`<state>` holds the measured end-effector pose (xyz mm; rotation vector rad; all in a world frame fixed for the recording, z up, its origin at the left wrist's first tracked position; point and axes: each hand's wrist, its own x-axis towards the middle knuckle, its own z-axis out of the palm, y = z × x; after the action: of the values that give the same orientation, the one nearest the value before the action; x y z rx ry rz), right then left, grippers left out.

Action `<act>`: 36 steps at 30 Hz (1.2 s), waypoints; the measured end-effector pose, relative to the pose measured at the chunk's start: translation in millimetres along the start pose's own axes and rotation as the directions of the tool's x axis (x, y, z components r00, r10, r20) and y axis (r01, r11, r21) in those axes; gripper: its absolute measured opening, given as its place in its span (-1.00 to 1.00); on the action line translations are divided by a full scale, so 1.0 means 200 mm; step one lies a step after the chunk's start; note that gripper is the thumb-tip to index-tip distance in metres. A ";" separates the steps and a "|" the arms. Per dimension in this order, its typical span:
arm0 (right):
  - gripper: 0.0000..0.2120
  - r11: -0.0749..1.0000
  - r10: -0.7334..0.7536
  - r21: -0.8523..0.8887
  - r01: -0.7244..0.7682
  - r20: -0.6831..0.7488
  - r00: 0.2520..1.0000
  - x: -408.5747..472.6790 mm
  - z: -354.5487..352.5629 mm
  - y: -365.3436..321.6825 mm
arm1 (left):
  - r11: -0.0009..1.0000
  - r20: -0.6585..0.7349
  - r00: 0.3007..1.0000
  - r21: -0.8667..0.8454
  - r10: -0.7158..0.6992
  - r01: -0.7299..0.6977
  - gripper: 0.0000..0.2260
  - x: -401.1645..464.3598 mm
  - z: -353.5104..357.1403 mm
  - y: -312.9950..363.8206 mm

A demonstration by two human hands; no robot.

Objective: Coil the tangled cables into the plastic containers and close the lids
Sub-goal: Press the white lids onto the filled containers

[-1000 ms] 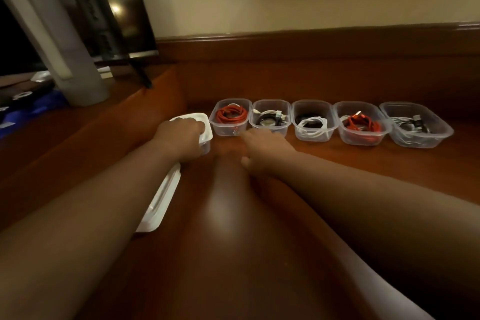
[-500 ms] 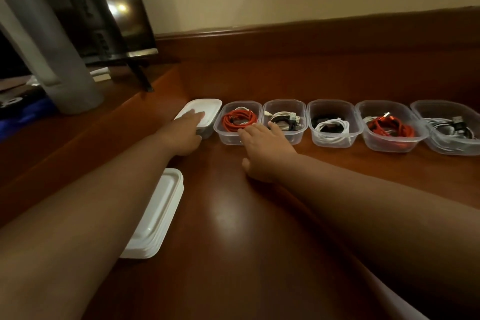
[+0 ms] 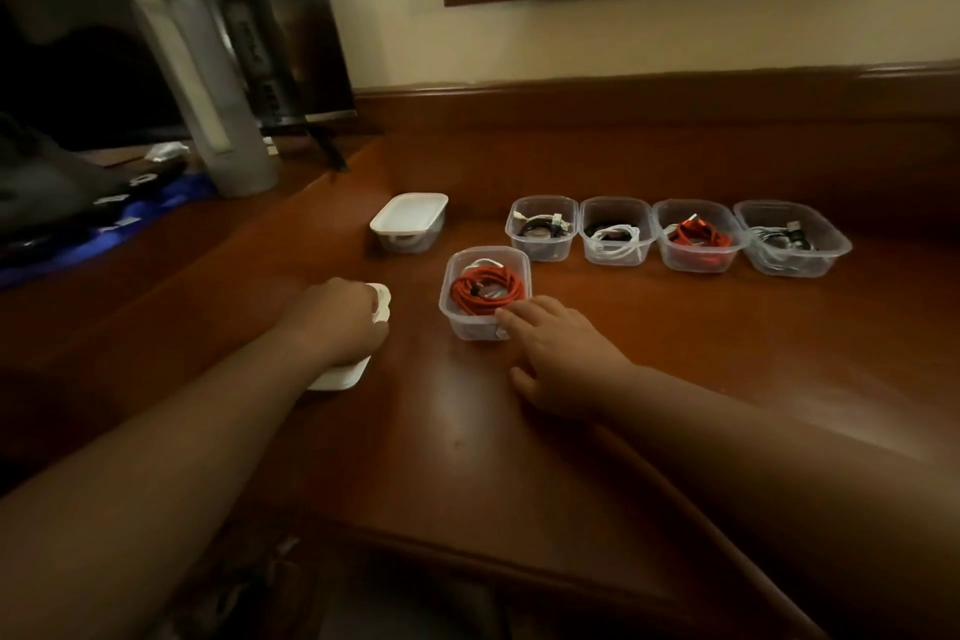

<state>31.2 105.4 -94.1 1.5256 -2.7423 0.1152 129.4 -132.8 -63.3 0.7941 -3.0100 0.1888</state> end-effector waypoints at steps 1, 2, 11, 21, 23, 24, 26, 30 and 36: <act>-0.31 1.000 -0.010 -0.013 0.010 -0.005 1.000 -0.06 -0.01 -0.02 | 1.000 0.013 1.000 -0.002 -0.004 0.004 -0.71 -0.04 0.01 -0.01; -0.35 1.000 -0.017 -0.017 0.017 -0.015 1.000 -0.10 -0.02 -0.04 | 1.000 0.024 1.000 -0.012 -0.013 0.013 -0.71 -0.07 0.01 -0.01; -0.52 0.969 -0.057 0.227 0.095 -0.167 0.984 -0.42 -0.05 -0.15 | 0.996 0.025 0.999 0.079 0.028 -0.030 -0.87 -0.18 -0.01 0.03; -0.36 0.737 0.425 0.620 -0.269 -0.116 0.898 -0.34 0.00 -0.01 | 0.985 -0.044 0.998 0.170 0.036 -0.028 -0.74 -0.15 0.02 0.01; -0.31 0.689 0.450 0.660 -0.301 -0.063 0.891 -0.30 0.00 0.01 | 0.992 -0.078 0.996 0.123 0.036 -0.026 -0.69 -0.16 -0.01 0.03; -0.30 0.681 0.447 0.666 -0.304 -0.050 0.893 -0.28 0.00 0.02 | 0.997 -0.110 0.993 0.074 0.041 -0.033 -0.68 -0.18 -0.03 0.05; -0.35 0.732 0.405 0.611 -0.301 -0.035 0.914 -0.26 -0.02 0.02 | 0.994 -0.184 0.981 -0.072 0.063 -0.077 -0.71 -0.21 -0.07 0.11; -0.49 0.912 0.285 0.305 -0.272 0.003 0.958 -0.26 -0.06 0.04 | 0.920 -0.246 0.954 -0.310 0.168 -0.242 -0.76 -0.31 -0.14 0.29; -0.63 0.984 0.173 0.086 -0.159 -0.192 0.966 -0.42 -0.05 0.06 | 0.779 -0.339 0.884 -0.435 0.324 -0.452 -0.78 -0.37 -0.11 0.46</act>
<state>64.6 183.4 -87.8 1.2183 -2.7252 0.3473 148.4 -15.2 -54.6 0.0775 -2.7342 -0.4534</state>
